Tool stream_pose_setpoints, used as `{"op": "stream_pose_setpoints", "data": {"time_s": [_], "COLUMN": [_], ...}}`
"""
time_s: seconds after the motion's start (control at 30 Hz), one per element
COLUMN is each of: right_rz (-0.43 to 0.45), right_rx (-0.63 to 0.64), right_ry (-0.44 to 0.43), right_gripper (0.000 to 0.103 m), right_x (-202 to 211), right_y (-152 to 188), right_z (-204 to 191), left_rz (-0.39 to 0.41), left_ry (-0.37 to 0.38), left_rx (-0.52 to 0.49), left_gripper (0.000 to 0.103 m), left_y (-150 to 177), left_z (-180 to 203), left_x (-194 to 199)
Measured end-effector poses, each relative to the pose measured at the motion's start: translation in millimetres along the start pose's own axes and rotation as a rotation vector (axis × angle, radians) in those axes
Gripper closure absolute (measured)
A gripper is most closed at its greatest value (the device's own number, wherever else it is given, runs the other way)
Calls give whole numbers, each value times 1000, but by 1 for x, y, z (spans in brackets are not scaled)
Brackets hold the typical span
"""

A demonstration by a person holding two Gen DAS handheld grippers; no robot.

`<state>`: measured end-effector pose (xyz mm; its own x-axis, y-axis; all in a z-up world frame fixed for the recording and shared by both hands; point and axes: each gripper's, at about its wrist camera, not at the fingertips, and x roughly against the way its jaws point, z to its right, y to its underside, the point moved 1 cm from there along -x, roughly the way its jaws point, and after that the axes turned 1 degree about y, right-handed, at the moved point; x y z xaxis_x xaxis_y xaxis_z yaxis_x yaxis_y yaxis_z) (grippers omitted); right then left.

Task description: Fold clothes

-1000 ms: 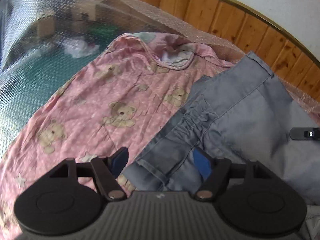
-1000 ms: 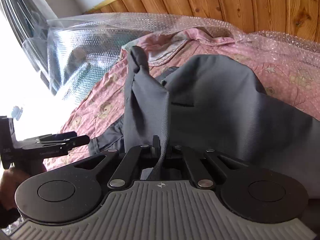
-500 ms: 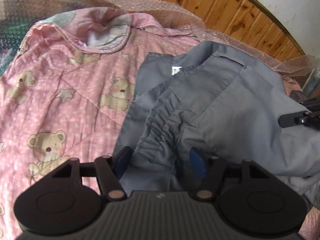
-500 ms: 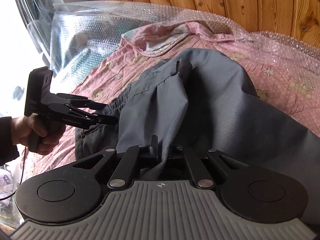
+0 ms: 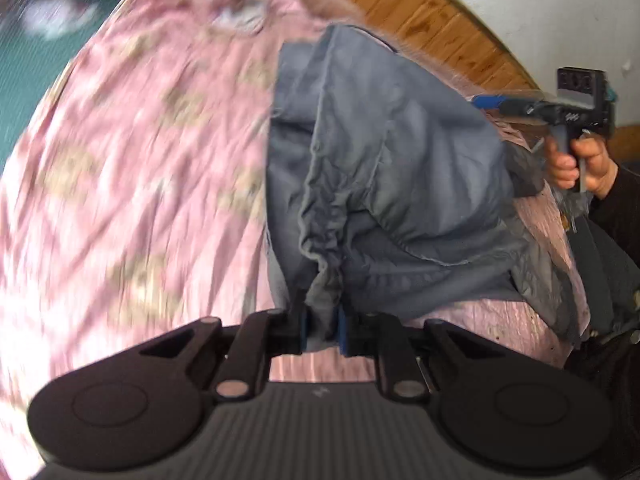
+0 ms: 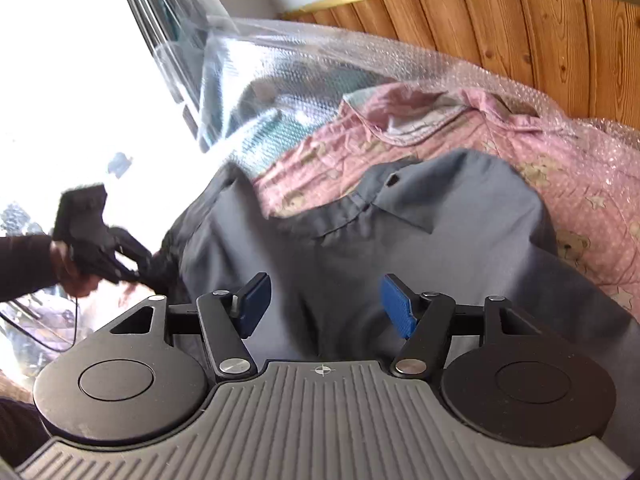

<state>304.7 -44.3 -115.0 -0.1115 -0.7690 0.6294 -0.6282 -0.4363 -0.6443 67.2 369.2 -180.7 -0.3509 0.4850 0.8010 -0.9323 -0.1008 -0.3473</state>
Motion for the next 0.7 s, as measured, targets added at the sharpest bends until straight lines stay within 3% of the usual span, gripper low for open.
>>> {"op": "stream_pose_setpoints", "data": {"time_s": [0.03, 0.13, 0.17, 0.23, 0.3, 0.37, 0.4, 0.43, 0.47, 0.5, 0.53, 0.63, 0.7], "right_rz": [14, 33, 26, -47, -152, -265, -324, -376, -427, -479, -520, -359, -133], "right_rx": [-11, -15, -14, -10, 14, 51, 75, 102, 128, 155, 174, 293, 226], "right_ry": [-17, 55, 106, 180, 202, 205, 196, 189, 181, 173, 184, 305, 263], "right_gripper": [33, 29, 28, 24, 24, 24, 24, 23, 33, 48, 88, 96, 97], "right_x": [2, -5, -14, -46, -82, -119, -138, -152, -166, -180, -189, -166, -121], "right_y": [-7, -43, -56, -79, -87, -90, -88, -85, -82, -79, -76, -94, -125], "right_z": [6, 32, 43, 67, 82, 90, 90, 85, 80, 75, 69, 33, 14], "left_rz": [-8, 51, 90, 168, 226, 231, 232, 232, 205, 211, 223, 353, 409], "left_ry": [-24, -63, -71, -68, -39, -48, -53, -59, -66, -60, -52, -16, -50], "left_rx": [15, 63, 86, 142, 180, 178, 177, 175, 165, 167, 170, 202, 210], "left_gripper": [88, 83, 75, 61, 40, 37, 42, 59, 97, 100, 100, 100, 100], "left_y": [11, 18, 18, 15, 10, 6, 3, 1, 1, 5, 8, 34, 50], "left_z": [-1, 3, 4, 5, 7, 12, 15, 18, 20, 20, 19, 9, 9], "left_x": [-4, -11, -10, -6, -3, -11, -15, -20, -24, -19, -13, 54, 97]}}
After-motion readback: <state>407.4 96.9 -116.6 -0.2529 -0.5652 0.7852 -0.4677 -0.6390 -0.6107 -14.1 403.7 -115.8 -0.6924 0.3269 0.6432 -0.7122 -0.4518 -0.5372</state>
